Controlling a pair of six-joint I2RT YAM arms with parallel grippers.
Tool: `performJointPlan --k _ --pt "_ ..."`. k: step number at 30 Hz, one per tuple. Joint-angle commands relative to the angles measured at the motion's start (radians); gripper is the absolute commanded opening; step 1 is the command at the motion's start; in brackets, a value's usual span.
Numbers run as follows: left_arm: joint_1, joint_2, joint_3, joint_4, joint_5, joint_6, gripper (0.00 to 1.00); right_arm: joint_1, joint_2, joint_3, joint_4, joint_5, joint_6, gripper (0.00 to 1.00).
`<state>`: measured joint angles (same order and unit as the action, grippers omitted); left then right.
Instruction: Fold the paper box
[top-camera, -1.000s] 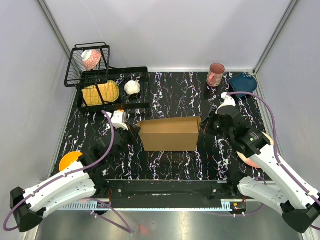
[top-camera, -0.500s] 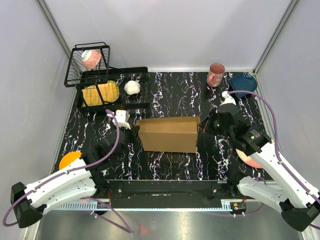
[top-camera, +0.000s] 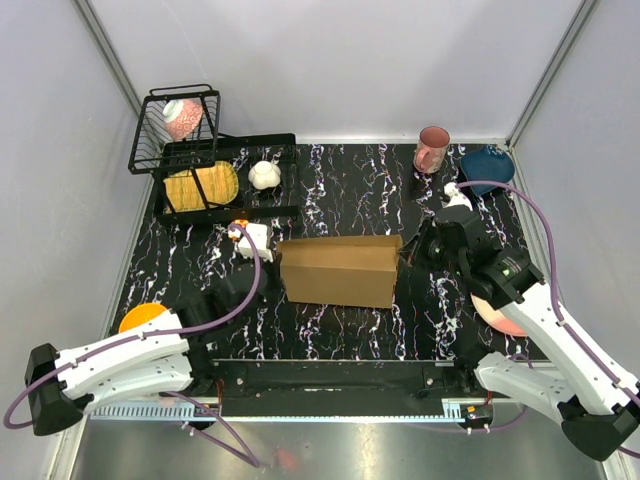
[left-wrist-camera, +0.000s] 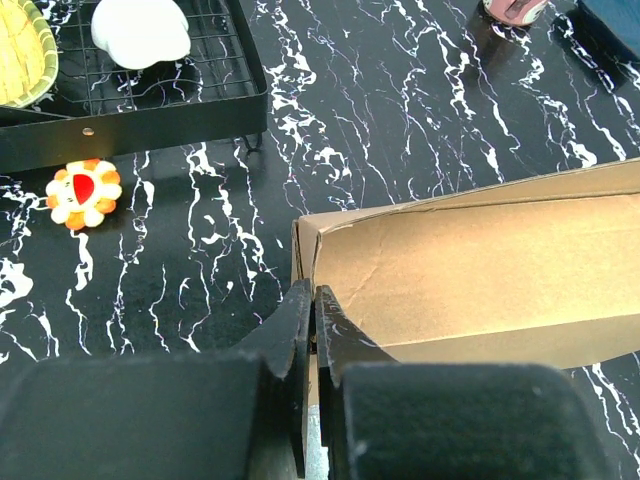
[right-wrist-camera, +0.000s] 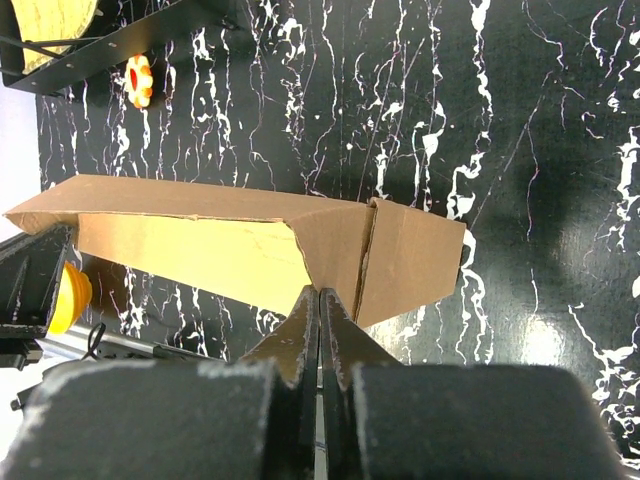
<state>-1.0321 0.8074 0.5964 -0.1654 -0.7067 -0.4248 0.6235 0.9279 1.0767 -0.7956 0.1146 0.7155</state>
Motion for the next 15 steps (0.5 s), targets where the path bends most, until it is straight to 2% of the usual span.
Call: performJointPlan --k 1,7,15 --pt "-0.054 0.050 -0.001 -0.112 -0.039 0.020 0.01 -0.008 -0.026 0.022 0.061 -0.020 0.032 0.00" --pt "-0.068 0.050 -0.003 -0.112 -0.047 0.004 0.01 -0.010 -0.049 -0.017 0.073 0.016 -0.004 0.00" --pt "-0.069 0.026 -0.004 -0.117 -0.034 -0.022 0.01 -0.010 -0.098 -0.193 0.127 0.053 -0.037 0.00"
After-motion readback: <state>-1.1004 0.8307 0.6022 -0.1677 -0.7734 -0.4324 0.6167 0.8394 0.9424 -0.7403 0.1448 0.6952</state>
